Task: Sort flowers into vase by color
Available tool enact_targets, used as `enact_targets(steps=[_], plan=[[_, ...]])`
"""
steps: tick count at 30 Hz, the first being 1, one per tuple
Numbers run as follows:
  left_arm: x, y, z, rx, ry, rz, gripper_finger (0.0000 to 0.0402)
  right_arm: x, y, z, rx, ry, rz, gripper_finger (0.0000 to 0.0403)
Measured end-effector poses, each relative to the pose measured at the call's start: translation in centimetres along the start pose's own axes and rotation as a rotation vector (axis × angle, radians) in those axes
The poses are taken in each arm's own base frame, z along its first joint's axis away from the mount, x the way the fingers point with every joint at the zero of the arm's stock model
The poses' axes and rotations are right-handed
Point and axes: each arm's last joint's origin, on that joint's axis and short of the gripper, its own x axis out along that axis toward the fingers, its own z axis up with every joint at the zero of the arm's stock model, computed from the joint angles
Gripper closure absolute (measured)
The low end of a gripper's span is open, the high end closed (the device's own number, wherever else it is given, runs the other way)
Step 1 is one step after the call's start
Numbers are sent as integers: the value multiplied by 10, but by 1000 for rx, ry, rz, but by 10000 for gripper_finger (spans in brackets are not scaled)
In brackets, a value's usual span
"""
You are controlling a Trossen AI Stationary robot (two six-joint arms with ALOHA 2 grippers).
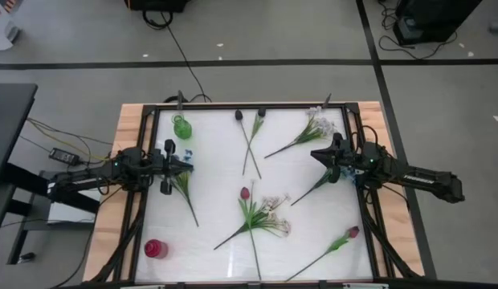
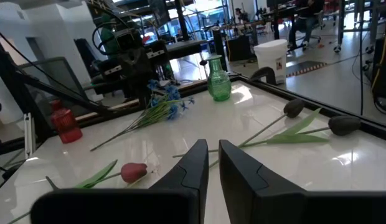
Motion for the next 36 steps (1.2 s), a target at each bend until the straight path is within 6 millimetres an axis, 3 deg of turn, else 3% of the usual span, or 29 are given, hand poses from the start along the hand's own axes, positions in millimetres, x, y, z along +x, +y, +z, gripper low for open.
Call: enact_targets(steps=[17, 29, 32, 36], plan=[[0, 0, 0, 4, 0, 4, 376, 0, 0, 0, 0, 0, 0, 353], [0, 5, 4, 108, -34, 153, 376, 0, 0, 1, 0, -7, 1, 353], [0, 5, 7, -42, -84, 158, 376, 0, 0, 2, -1, -17, 3, 353], [-1, 5, 11, -421, -140, 137, 376, 0, 1, 3, -2, -33, 7, 353]])
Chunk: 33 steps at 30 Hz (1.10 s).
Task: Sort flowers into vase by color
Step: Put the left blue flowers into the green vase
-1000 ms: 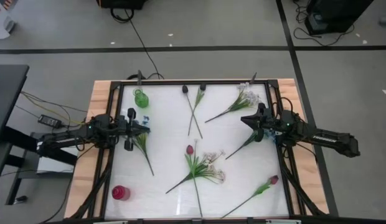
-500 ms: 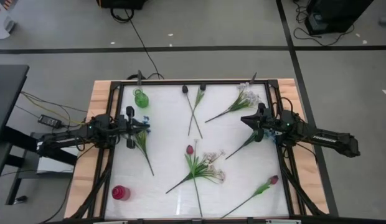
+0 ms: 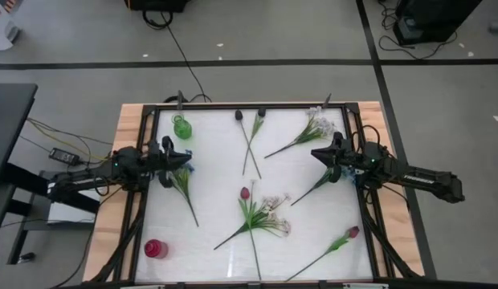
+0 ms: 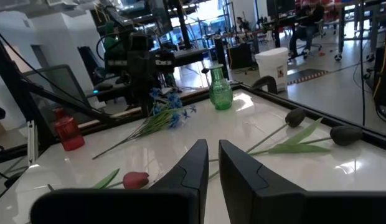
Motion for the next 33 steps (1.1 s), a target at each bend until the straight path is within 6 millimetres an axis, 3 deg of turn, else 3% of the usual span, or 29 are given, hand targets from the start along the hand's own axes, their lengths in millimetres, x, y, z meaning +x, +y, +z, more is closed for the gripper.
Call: enact_targets(steps=[3, 13, 19, 26, 33], plan=[[0, 0, 0, -275, 2, 1, 376, 0, 0, 0, 0, 0, 0, 353], [0, 2, 2, -787, -67, 60, 376, 0, 0, 0, 0, 1, 0, 353], [-1, 6, 4, -791, -177, 177, 377, 0, 0, 0, 0, 1, 0, 353], [-1, 6, 6, -824, -199, 191, 377, 0, 0, 0, 0, 2, 0, 353], [7, -11, 41, -744, -109, 217, 387, 0, 0, 0, 0, 2, 0, 353]])
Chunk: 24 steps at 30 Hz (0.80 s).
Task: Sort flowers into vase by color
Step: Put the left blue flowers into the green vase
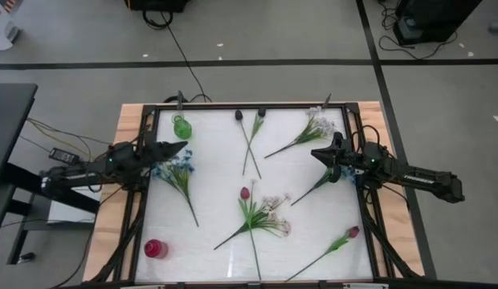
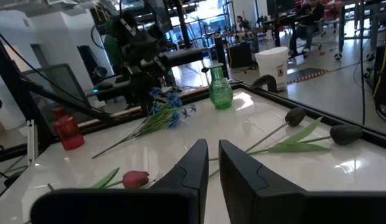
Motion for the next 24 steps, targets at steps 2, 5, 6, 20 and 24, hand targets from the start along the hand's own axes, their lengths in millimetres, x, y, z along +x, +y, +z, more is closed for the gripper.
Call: enact_targets(steps=[2, 5, 6, 20, 24], plan=[[5, -9, 2, 26, 47, 74, 389, 0, 0, 0, 0, -1, 0, 353], [18, -21, 3, 48, 122, 192, 390, 0, 0, 0, 0, -2, 0, 353], [23, -25, 3, 51, 147, 232, 390, 0, 0, 0, 0, -1, 0, 353], [74, -48, -16, -135, 432, 850, 391, 0, 0, 0, 0, -1, 0, 353], [75, -56, -23, -160, 512, 1007, 391, 0, 0, 0, 0, -2, 0, 353]])
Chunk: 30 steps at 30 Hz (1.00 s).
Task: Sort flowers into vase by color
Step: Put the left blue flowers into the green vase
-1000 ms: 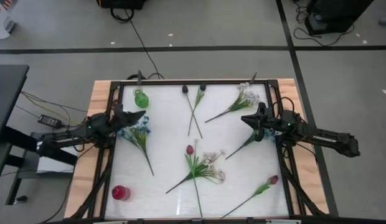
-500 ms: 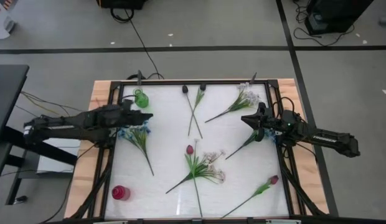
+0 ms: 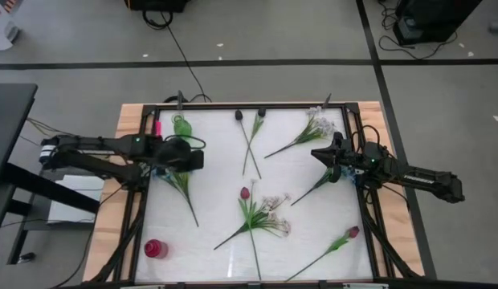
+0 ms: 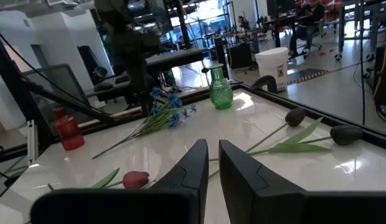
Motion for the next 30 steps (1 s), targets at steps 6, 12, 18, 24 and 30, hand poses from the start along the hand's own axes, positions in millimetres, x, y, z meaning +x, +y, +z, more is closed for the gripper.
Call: enact_targets(steps=[6, 12, 18, 24, 30], plan=[[8, -4, -19, -61, 36, 98, 391, 0, 0, 0, 0, -1, 1, 353], [28, -1, -40, -63, 25, 225, 381, 0, 0, 0, 0, -3, 1, 353], [37, 10, -49, -71, -47, 398, 308, 0, 0, 0, 0, -3, 1, 353], [52, 18, -51, -108, -87, 424, 214, 0, 0, 0, 0, -3, 1, 353], [74, 38, -50, -153, -95, 419, 169, 0, 0, 0, -1, -3, 1, 353]])
